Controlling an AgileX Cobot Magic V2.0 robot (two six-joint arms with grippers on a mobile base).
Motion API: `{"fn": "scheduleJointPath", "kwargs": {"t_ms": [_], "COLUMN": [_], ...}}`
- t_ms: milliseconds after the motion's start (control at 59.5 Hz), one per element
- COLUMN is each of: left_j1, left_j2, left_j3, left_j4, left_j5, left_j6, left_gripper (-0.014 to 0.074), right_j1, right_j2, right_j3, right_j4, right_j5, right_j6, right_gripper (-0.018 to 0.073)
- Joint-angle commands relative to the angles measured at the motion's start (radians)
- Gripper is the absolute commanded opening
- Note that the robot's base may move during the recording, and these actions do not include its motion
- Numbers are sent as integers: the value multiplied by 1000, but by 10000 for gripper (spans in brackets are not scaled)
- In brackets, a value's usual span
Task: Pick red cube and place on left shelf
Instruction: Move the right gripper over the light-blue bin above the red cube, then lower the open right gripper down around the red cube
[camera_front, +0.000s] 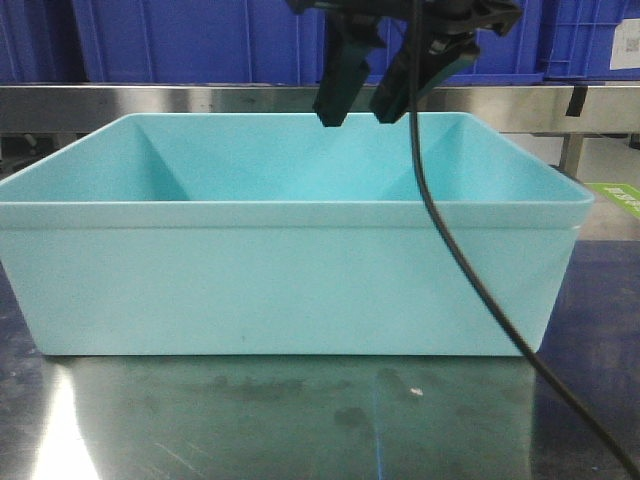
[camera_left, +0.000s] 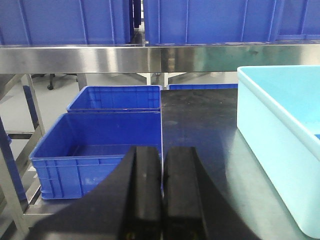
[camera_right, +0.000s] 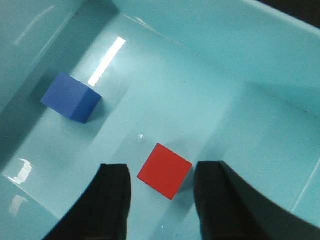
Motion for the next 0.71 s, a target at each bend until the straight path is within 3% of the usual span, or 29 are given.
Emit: {"fn": "scheduleJointPath", "kwargs": {"t_ms": [0,689], "left_j1": [-5,-5], "left_j2": [-15,-15], "left_j3": [23,23], "left_j4": [-4,-4], "left_j5": [-88,-88], "left_j6": [-1,-1], "left_gripper": [102,102], "right_j1": [-1,-1], "right_j2": [-22,10], "right_j3": [-60,-73], "right_j4": [24,38], "right_j5": [-10,-33], "right_j6": [-7,-7], "right_gripper": [404,404]}}
